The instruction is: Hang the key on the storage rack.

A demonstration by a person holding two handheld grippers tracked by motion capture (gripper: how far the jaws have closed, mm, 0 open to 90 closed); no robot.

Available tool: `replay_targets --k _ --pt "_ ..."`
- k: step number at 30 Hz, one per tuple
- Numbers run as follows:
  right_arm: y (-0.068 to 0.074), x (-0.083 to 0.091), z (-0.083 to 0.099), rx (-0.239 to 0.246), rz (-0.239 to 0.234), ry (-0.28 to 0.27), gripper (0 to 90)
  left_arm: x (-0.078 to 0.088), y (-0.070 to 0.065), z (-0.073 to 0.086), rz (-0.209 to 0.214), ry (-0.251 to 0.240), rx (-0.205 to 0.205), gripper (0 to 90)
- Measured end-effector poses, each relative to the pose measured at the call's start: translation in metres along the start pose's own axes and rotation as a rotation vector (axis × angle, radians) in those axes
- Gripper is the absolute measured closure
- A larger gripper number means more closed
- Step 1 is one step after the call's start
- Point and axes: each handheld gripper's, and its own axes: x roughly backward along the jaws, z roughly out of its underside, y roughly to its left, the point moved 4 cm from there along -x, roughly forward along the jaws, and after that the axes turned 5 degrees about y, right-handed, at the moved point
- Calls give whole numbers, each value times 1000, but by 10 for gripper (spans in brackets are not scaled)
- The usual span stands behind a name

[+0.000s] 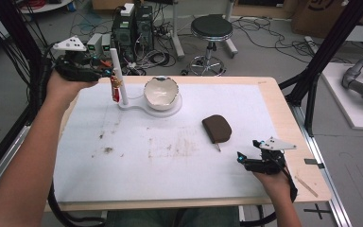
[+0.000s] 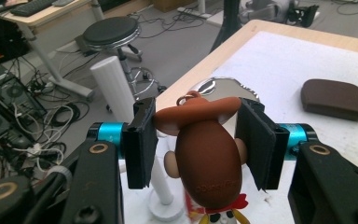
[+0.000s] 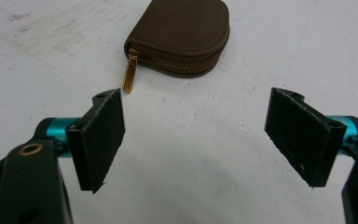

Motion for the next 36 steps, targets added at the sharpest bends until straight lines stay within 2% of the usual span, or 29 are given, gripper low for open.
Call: replay_targets --k 6,9,20,25,29,36 --pt "-1 0 0 -2 0 2 202 -2 6 -4 -9 0 -1 492" --pt "-1 0 1 -1 2 0 202 -5 9 -4 -16 18 -3 491" --pt "-1 1 1 -3 3 -1 202 -18 22 -3 -53 46 20 491" --pt "-1 1 1 -3 3 0 202 -20 24 -1 -56 54 28 491" --pt "-1 0 1 -3 0 4 202 -21 25 0 -62 58 49 482" --pt "0 0 0 -1 -1 1 202 -21 24 2 -70 50 64 377"
